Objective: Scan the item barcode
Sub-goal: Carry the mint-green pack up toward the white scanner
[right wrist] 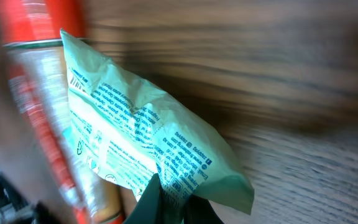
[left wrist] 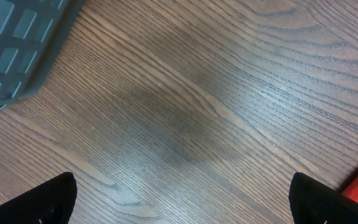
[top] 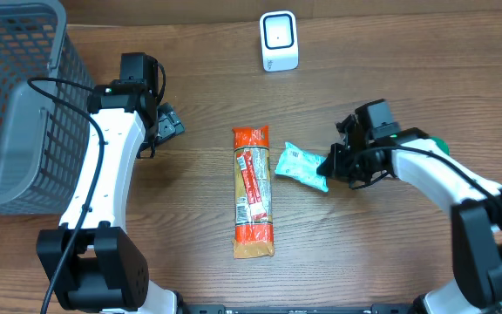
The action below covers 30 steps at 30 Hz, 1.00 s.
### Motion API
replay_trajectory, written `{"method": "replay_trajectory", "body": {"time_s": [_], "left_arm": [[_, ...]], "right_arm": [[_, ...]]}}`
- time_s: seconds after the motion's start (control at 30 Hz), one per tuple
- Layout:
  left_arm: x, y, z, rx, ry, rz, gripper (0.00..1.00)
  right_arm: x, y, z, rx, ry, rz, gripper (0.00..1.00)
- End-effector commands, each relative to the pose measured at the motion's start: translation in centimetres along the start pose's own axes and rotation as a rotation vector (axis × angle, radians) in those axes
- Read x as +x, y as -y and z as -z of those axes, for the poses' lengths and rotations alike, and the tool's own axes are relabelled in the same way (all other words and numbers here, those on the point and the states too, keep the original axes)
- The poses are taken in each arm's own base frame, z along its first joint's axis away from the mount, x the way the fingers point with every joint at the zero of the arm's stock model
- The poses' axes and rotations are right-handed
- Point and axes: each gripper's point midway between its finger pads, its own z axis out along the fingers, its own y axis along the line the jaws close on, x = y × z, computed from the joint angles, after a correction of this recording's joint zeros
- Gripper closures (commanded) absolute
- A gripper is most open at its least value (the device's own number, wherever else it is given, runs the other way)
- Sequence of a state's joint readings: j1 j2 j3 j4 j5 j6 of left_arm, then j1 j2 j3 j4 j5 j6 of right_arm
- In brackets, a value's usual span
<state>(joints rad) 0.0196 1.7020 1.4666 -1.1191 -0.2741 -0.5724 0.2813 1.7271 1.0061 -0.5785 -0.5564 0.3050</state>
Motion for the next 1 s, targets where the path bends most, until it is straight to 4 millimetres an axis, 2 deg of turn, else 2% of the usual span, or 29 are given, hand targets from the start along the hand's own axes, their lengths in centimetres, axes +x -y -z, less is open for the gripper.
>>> {"method": "replay_trajectory", "body": {"time_s": [0.0,0.13,0.23,0.73,0.83,0.97], "left_arm": [[-0.6,0.1,1.0,0.009,0.036,-0.009,0.0],[-0.6,0.1,1.0,0.009,0.036,-0.009,0.0],[-0.6,0.1,1.0,0.009,0.036,-0.009,0.0],[-0.6,0.1,1.0,0.009,0.036,-0.009,0.0],[-0.6,0.1,1.0,0.009,0.036,-0.009,0.0],[-0.6,0.1,1.0,0.009,0.036,-0.009,0.0]], "right_arm": [[-1.6,-5.8,4.8,-0.148,0.122,0.306,0.96],[-2.2,-6.4,7.3,-0.094,0.215,0.362,0.96],[-2.4,-6.8,8.1,-0.088,0.244,0.377,0.96],[-2.7,-7.3,8.5,-0.079,0.264,0.485,0.96],[-4.2,-8.0,10.3,-0.037,0.303,0.437,0.97],[-6.7,-10.5,15.3,0.051,0.373,0.44,0.97]]}}
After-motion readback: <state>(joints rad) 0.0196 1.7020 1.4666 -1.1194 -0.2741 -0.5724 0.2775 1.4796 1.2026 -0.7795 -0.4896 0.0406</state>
